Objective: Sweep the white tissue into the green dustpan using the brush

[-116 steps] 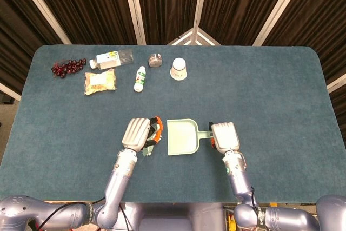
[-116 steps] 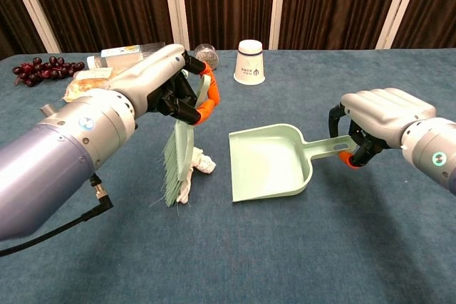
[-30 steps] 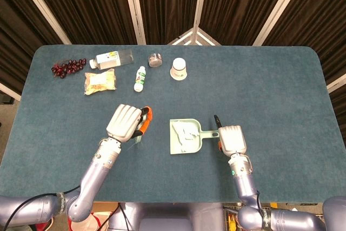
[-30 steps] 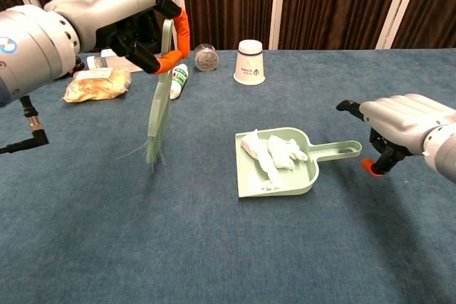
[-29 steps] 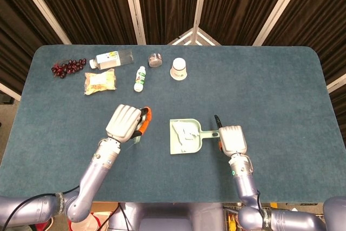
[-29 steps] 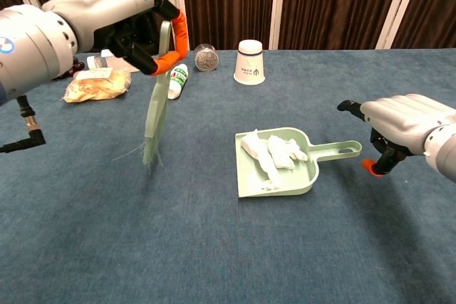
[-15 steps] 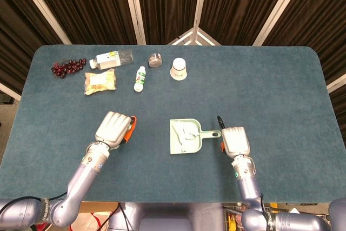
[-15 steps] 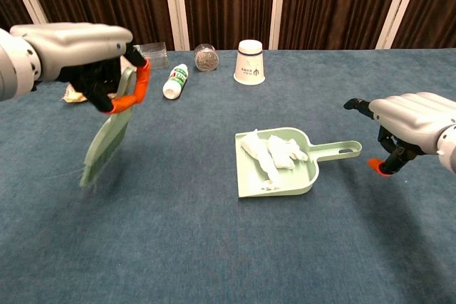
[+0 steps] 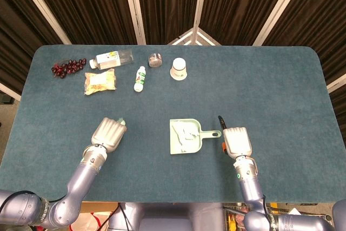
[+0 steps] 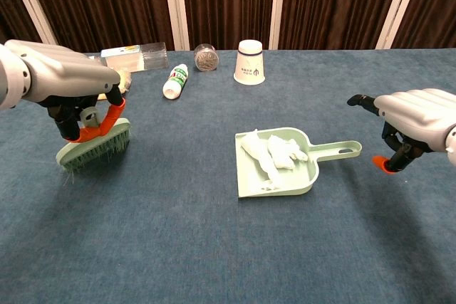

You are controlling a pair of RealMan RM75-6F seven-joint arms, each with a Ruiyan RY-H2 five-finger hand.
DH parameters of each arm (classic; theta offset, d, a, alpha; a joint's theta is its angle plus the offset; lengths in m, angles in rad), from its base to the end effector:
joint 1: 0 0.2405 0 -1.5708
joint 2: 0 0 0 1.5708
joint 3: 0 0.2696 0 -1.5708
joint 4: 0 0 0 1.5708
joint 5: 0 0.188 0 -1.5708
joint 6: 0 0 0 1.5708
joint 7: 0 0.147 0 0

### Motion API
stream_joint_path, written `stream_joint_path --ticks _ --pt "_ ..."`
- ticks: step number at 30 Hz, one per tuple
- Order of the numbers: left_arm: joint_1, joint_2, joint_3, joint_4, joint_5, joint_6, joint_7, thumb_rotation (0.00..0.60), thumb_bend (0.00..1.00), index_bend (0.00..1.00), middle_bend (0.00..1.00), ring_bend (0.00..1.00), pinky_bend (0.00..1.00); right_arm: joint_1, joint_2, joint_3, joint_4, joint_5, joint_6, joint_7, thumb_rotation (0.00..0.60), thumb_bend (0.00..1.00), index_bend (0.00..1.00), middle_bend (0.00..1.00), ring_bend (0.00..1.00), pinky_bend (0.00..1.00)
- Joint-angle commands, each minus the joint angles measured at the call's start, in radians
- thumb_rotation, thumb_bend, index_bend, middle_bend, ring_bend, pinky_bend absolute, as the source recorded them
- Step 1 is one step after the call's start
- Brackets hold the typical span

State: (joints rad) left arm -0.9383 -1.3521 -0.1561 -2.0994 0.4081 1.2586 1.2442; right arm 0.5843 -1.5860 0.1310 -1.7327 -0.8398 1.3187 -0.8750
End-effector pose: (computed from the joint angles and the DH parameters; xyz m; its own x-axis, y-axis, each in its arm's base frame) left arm -0.1067 0.3083 0.0494 0.7958 0.3251 0.5108 0.6043 -0.3729 -0.7041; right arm -0.1950 -0.2921 0.0144 0.5851 -0.2559 0.7695 -0.8074 -0.0951 0.5823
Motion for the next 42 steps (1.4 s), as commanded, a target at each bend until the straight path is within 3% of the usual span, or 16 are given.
stream_joint_path --ticks 1,5,8,18,22,25,28,30,32,33,36,42 --pt "0.001 -0.002 0.018 -0.001 0.051 0.014 -0.05 0.6 0.29 0.32 0.95 1.0 1.0 -0.001 0.004 0.0 -0.004 -0.002 0.002 0.002 0.6 0.39 0.0 0.83 0.8 0.91" --pt "0.01 0.013 0.026 -0.004 0.101 0.0 -0.109 0.6 0.09 0.13 0.94 1.0 1.0 -0.001 0.013 0.001 -0.016 -0.003 0.003 0.001 0.6 0.39 0.0 0.83 0.8 0.91" --pt "0.021 0.029 0.034 -0.012 0.144 -0.012 -0.155 0.6 0.01 0.03 0.94 1.0 1.0 -0.003 0.014 -0.004 -0.022 -0.009 0.008 0.0 0.6 0.39 0.0 0.83 0.8 0.91" --pt "0.07 0.093 0.069 -0.057 0.27 -0.001 -0.277 0.6 0.0 0.0 0.91 0.98 1.0 -0.005 0.039 -0.004 -0.074 -0.031 0.03 -0.009 0.6 0.39 0.0 0.83 0.79 0.91" --pt "0.143 0.122 0.108 -0.094 0.395 0.065 -0.361 0.6 0.0 0.0 0.74 0.83 0.95 -0.02 0.078 -0.023 -0.11 -0.085 0.042 0.016 0.6 0.39 0.0 0.8 0.76 0.88" --pt "0.232 0.152 0.177 -0.122 0.551 0.128 -0.449 0.6 0.0 0.0 0.61 0.72 0.85 -0.043 0.127 -0.049 -0.134 -0.147 0.046 0.066 0.6 0.39 0.0 0.68 0.64 0.75" --pt "0.329 0.179 0.263 -0.121 0.725 0.19 -0.551 0.6 0.0 0.0 0.46 0.59 0.74 -0.072 0.184 -0.085 -0.164 -0.209 0.048 0.124 0.6 0.39 0.0 0.43 0.35 0.46" --pt "0.408 0.196 0.342 -0.094 0.873 0.235 -0.65 0.6 0.0 0.0 0.24 0.38 0.57 -0.102 0.242 -0.122 -0.189 -0.275 0.052 0.189 0.6 0.39 0.0 0.23 0.12 0.25" --pt "0.473 0.209 0.408 -0.052 0.995 0.273 -0.731 0.6 0.0 0.0 0.09 0.2 0.47 -0.13 0.291 -0.158 -0.2 -0.346 0.058 0.257 0.6 0.39 0.0 0.1 0.02 0.15" --pt "0.496 0.213 0.433 -0.035 1.036 0.287 -0.759 0.6 0.0 0.0 0.03 0.11 0.42 -0.143 0.311 -0.173 -0.203 -0.377 0.064 0.286 0.6 0.39 0.0 0.05 0.0 0.11" --pt "0.583 0.222 0.509 0.045 1.163 0.346 -0.83 0.6 0.0 0.0 0.0 0.0 0.29 -0.197 0.38 -0.234 -0.202 -0.498 0.105 0.384 0.6 0.39 0.0 0.0 0.0 0.05" --pt "0.735 0.191 0.58 0.189 1.301 0.458 -0.964 0.6 0.0 0.0 0.0 0.0 0.11 -0.326 0.446 -0.334 -0.118 -0.677 0.232 0.556 0.6 0.39 0.0 0.0 0.0 0.01"
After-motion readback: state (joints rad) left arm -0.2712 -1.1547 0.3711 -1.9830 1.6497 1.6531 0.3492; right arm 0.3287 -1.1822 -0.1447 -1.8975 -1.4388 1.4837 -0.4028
